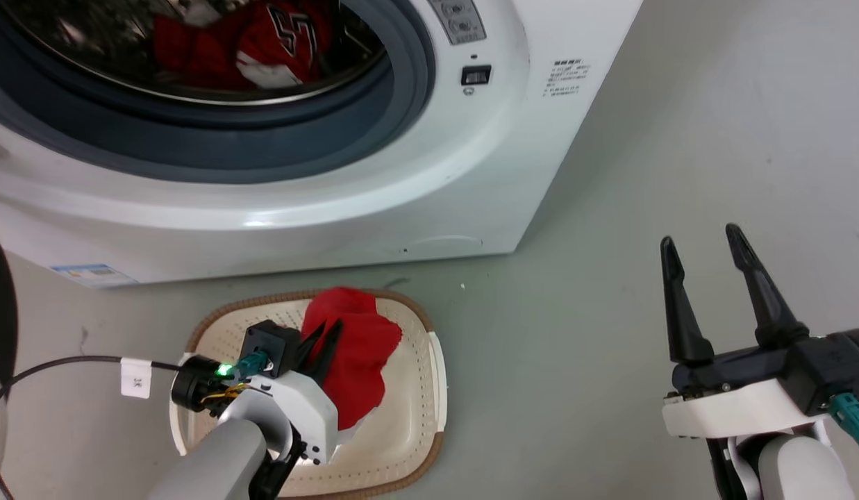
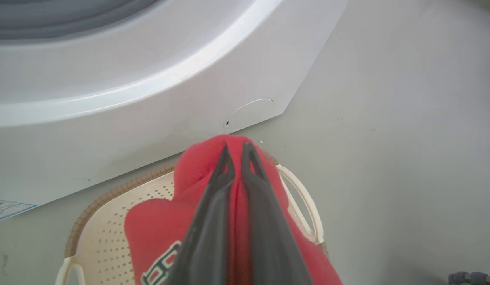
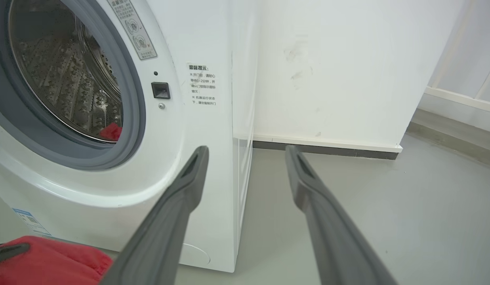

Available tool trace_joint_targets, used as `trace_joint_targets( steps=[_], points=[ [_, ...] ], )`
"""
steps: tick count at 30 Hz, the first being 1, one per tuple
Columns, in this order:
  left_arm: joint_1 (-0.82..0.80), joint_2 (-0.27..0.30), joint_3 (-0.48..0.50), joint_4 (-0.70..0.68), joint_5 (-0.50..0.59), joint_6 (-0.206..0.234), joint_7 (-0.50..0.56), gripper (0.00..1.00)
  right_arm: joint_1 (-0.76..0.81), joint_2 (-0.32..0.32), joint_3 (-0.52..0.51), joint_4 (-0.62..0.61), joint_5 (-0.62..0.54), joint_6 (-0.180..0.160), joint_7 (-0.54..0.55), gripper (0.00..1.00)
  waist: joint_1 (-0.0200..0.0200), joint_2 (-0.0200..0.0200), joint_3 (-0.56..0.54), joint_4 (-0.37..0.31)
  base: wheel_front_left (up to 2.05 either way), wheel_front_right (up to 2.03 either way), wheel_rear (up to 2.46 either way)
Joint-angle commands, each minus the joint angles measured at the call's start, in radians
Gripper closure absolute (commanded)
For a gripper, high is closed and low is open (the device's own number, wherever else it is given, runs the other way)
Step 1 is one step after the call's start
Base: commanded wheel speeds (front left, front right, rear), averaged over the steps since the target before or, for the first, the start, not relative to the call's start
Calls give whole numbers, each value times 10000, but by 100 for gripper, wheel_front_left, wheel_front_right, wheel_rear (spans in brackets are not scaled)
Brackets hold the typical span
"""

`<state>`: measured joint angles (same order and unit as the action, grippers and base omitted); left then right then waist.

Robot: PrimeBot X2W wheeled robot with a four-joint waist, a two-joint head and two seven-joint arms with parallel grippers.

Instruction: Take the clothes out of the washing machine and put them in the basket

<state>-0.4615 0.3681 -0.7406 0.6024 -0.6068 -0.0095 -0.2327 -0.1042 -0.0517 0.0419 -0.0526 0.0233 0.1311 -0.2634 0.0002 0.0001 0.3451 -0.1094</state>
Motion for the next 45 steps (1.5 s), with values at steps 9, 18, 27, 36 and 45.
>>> trace_joint_targets(
  steps=[9,18,27,36,45],
  points=[
    [-1195,-505,-318,1950,265,-585,-140,100,-745,26,-132,-163,235,-7,-21,0,-2,-1,1629,-340,0,0,0],
    [-2408,-850,-771,4209,567,-904,-38,100,-1336,24,-253,-380,380,-7,-21,0,-2,-1,2881,-536,0,0,0],
    [-3464,-1149,-820,6057,457,-1030,136,100,-1902,24,-521,-670,374,-7,-21,0,-2,-1,4039,-433,0,0,0],
    [-3941,-1278,-614,6661,152,-870,188,100,-2262,24,-551,-928,394,-8,-20,0,-2,-1,4815,-399,0,0,0],
    [-3908,-1431,-551,6804,-35,-690,260,0,-2312,24,-454,-802,269,-7,-20,0,-2,-1,4647,-302,0,0,0]
  ],
)
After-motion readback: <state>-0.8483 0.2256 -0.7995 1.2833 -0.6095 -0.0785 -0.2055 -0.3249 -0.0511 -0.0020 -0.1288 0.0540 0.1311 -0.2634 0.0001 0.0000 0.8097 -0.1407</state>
